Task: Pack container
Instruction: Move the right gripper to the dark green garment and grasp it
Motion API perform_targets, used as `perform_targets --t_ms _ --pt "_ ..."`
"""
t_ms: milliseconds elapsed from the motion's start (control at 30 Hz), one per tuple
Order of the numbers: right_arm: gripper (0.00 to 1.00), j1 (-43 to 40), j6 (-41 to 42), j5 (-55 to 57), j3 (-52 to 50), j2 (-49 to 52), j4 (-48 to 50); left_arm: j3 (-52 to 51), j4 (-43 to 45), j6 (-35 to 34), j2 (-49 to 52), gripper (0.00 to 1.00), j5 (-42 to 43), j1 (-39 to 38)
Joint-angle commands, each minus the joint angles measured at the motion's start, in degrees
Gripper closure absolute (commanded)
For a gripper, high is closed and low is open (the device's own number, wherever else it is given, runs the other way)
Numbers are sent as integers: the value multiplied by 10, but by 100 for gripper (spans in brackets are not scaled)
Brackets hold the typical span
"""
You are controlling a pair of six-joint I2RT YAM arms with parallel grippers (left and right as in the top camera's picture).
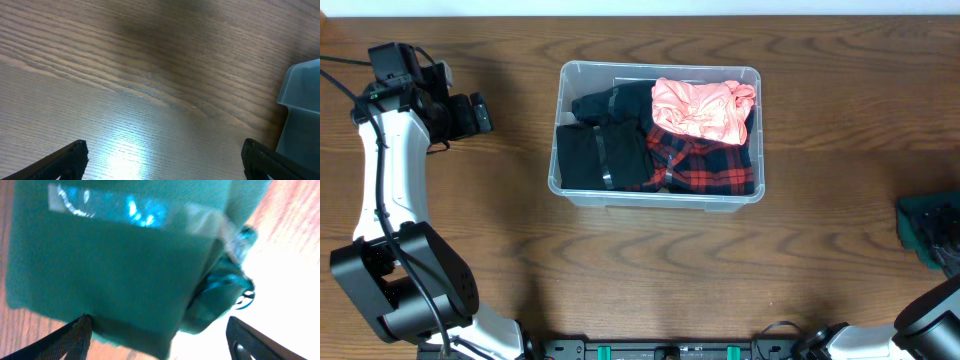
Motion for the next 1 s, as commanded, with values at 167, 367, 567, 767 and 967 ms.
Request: perform_targets --t_ms 167,367,567,767,967 --pt "25 -13 -3 17 -2 41 11 1 -1 4 4 2 3 0" --pt "46 -13 -3 15 -2 65 18 1 -1 4 4 2 3 0" --pt "88 -12 -3 3 -2 65 23 1 -1 4 4 2 3 0" --pt "99 0 -10 -30 -2 63 24 1 -1 4 4 2 3 0" --pt "99 46 -10 -72 28 33 -2 1 -1 4 4 2 3 0"
